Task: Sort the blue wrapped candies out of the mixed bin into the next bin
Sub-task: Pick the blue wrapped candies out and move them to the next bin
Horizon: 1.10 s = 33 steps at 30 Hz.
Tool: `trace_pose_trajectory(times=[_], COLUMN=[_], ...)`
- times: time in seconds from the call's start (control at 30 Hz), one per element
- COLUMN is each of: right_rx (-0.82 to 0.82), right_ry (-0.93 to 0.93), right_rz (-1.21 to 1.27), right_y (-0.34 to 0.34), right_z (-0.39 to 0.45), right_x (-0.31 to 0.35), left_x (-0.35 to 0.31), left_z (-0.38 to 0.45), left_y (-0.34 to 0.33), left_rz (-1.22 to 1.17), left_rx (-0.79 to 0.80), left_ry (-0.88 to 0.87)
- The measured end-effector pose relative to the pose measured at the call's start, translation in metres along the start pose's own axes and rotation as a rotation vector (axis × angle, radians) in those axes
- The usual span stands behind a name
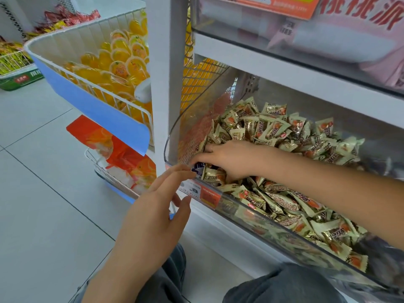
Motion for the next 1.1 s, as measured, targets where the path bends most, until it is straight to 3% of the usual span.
trace_pose_trajectory(times=[0.3, 0.47, 0.57, 0.7, 0.83, 1.0, 1.1], right_rx=[0.018, 0.017, 0.004, -0.174, -0.473, -0.101, -0.114], right_ry=[0.076, 0.038, -0.054, -0.197, -0.222, -0.031, -0.045], right_rz=[0.222, 0.807, 0.925, 1.211, 0.957, 0.637, 0.38], right_y=[-0.002, -0.005, -0.001, 0.006, 0.018, 0.005, -0.002], right_z=[0.001, 0.002, 0.0, -0.008, -0.013, -0.007, -0.002], right_x=[-0.001, -0.007, -0.017, -0.029, -0.035, 0.006, 0.012], left_x=[0.0, 0.001, 0.001, 0.001, -0.001, -0.001, -0.001], left_z=[0.0, 0.002, 0.002, 0.001, 0.001, 0.002, 0.002], left_y=[-0.001, -0.002, -0.002, -0.002, -0.001, -0.002, -0.001], left_rz=[0.012, 0.001, -0.011, -0.032, -0.031, -0.028, -0.029], left_rx=[-0.005, -0.005, -0.003, 0.005, 0.005, 0.003, -0.001], left_ry=[-0.018, -0.013, -0.005, -0.002, -0.011, -0.009, -0.016])
Point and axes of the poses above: each hand's wrist, its own z-axis towards the middle knuckle, its own y-axis out of the back of the hand, x = y × z, the point moved 4 cm from there along z, towards the middle knuckle, and after that the axes turned 2 degrees about y, right-handed, at the moved point
